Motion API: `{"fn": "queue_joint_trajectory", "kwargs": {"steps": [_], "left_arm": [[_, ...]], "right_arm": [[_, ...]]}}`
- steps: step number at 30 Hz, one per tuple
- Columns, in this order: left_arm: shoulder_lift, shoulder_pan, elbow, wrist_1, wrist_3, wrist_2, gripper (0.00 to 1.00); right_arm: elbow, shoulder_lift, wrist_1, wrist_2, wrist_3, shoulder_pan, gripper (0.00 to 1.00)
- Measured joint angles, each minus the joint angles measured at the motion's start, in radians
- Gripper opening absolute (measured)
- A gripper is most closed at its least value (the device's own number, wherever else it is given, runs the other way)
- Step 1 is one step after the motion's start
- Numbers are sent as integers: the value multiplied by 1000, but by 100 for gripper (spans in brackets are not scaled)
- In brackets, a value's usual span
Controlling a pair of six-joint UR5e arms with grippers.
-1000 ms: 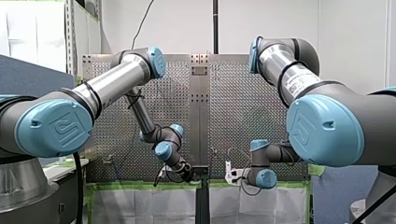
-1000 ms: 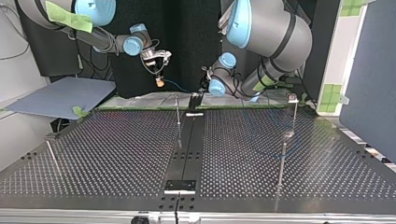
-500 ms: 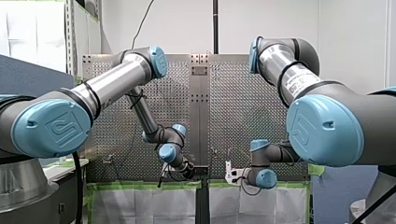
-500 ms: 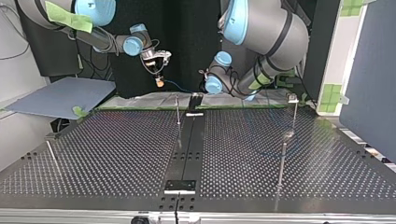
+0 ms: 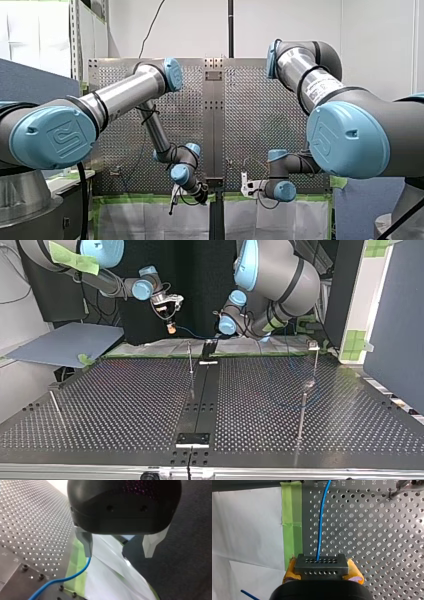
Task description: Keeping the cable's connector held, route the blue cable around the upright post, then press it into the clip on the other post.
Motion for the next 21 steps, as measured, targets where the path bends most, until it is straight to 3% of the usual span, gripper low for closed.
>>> {"fn": "queue_joint_trajectory", "kwargs": {"steps": [11,21], "left_arm": [[-2,-5,0,96,-57,7,98],[-22,-10,28,94,-108,11,98]], "right_arm": [[-4,0,1,0,1,1,0],[-4,0,-2,0,0,1,0]]}}
